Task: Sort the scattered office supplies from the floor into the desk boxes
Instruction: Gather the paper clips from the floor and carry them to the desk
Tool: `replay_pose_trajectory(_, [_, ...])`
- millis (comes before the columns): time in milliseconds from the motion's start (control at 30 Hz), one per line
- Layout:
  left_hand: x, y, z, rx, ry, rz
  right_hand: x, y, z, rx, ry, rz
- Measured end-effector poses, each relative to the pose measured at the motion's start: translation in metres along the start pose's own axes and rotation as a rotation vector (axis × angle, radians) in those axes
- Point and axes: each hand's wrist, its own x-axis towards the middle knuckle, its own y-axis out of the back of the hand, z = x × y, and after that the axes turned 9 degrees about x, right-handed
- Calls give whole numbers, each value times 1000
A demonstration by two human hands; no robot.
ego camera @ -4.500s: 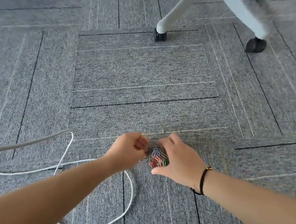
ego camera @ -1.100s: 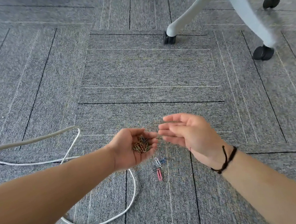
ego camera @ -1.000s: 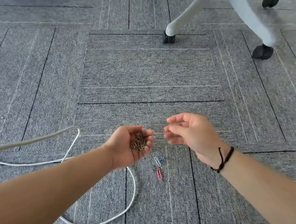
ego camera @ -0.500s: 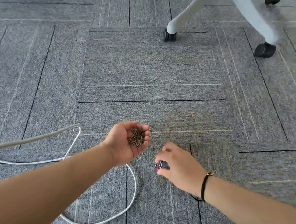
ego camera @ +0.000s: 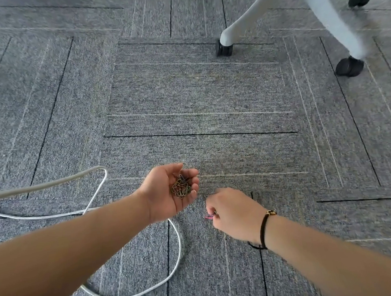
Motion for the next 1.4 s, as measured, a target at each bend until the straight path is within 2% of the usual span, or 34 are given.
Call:
replay_pose_trajectory(167, [1,3,-5,26,9,-4,-17,30,15,468,-174,22])
replay_pose_trajectory(267, [3,1,-9,30,38,-39,-21,53,3,730,-114,134])
replay_pose_trajectory(400, [2,-11,-10,9,74,-106,-15,56,-30,683,49,203])
replay_pose_trajectory(533, [-1,-6,-6,-4,69,-102,-18,49,-17,757,68,314])
replay_pose_trajectory(633, [-2,4,-2,-21,32,-73,-25,41,17,630,-22,342])
replay_pose_trajectory(733, [-1,9,1,-52,9,-64,-34,30,45,360,-88,128])
replay_pose_trajectory(833, [1,7,2,-44,0,-57,-37,23,52,206,-60,63])
replay_pose_trajectory(933, [2,4,2,-31,-2,-52,-32,17,48,128,-22,73])
replay_pose_trajectory(1233, [-1,11,8,-67,-33,-44,-27,13,34,-94,57,-36])
replay_pose_trajectory(1400, [0,11,8,-51,-43,-28,-24,-2,31,35,116,36])
